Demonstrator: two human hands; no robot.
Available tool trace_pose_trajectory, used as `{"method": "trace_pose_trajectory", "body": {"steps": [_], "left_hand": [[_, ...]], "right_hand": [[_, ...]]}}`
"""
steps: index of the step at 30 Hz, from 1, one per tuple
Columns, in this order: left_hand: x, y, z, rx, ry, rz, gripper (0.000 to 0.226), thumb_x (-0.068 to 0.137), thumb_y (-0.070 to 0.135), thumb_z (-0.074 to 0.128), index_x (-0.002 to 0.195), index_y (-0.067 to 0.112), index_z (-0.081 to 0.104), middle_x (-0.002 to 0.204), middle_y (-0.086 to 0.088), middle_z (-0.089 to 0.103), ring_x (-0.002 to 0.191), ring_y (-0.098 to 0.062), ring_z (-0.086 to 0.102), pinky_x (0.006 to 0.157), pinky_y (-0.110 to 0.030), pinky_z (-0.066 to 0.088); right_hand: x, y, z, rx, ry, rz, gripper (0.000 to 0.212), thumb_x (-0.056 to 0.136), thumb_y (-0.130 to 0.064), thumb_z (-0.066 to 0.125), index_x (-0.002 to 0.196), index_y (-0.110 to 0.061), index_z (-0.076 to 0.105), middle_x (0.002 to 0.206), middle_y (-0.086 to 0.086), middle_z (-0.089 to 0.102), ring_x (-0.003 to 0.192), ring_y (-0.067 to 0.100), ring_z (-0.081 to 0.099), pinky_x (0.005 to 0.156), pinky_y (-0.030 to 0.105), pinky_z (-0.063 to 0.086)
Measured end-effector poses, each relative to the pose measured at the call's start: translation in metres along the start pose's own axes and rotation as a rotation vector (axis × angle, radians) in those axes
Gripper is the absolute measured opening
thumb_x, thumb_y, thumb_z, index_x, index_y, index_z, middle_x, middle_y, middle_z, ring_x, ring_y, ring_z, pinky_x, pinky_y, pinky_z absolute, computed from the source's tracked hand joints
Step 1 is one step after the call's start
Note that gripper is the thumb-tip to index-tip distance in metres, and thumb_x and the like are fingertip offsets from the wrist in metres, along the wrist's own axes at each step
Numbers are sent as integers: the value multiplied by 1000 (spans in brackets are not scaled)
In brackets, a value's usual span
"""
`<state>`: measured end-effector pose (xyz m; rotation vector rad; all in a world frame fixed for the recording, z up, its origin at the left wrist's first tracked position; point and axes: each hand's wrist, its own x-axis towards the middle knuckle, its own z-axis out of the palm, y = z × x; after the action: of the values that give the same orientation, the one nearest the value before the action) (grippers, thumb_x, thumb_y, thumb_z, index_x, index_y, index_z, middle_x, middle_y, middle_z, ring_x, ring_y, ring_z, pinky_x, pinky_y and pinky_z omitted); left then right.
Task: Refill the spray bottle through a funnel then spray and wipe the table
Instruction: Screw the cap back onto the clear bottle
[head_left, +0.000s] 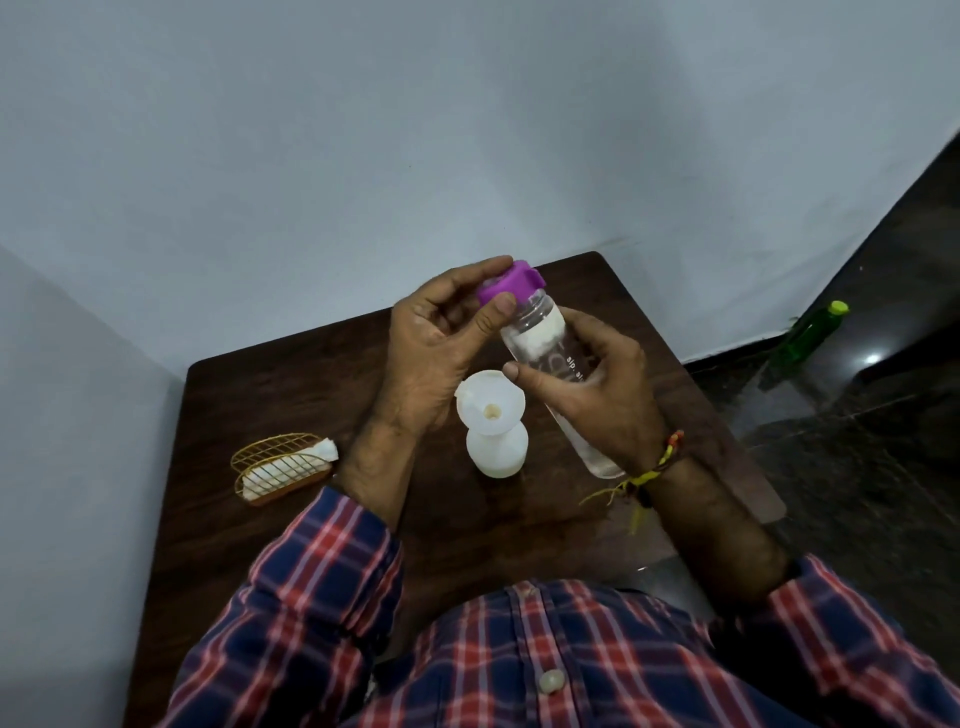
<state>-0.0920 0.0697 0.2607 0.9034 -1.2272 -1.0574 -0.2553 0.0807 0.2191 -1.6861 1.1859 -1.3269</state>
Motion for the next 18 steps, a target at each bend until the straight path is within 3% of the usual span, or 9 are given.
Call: {"method": "trace_pose_trajectory", "body": {"steps": [4, 9, 12, 16, 18], "left_hand": [[7, 5, -2, -37, -150, -40, 38, 90, 11, 64, 127, 2, 59, 127, -16, 63, 117, -27, 61, 94, -35, 51], [9, 12, 19, 46, -15, 60, 34, 81, 15, 74, 113, 4, 66, 109, -7, 70, 99, -19, 69, 81, -27, 55], [13, 12, 15, -8, -84, 15, 34, 87, 11, 68, 119, 2, 63, 116, -13, 68, 107, -19, 66, 86, -28, 53], [12, 12, 19, -14, -166, -11, 29, 96, 11, 56, 123, 1, 61, 119, -11, 66, 109, -20, 63, 87, -31, 52], [10, 14, 25, 8, -129, 2, 27, 97, 17, 56, 119, 2, 62, 114, -10, 68, 102, -22, 66, 82, -33, 55]], "right_hand": [[8, -6, -16, 133, -134, 42, 46, 75, -27, 84, 115, -11, 67, 100, 4, 74, 91, 23, 71, 82, 48, 57], [9, -11, -17, 167, -140, 39, 43, 77, -21, 83, 115, -8, 67, 101, 6, 74, 90, 22, 72, 81, 43, 60], [9, -14, -22, 276, -148, 93, 32, 80, -14, 80, 109, -4, 69, 97, 14, 74, 87, 20, 70, 78, 36, 58], [7, -12, -28, 372, -165, 145, 29, 82, -16, 78, 106, -2, 69, 97, 25, 70, 85, 26, 66, 80, 48, 55], [7, -11, -27, 387, -155, 150, 29, 81, -15, 78, 106, -3, 70, 96, 22, 71, 85, 27, 68, 79, 47, 56]]}}
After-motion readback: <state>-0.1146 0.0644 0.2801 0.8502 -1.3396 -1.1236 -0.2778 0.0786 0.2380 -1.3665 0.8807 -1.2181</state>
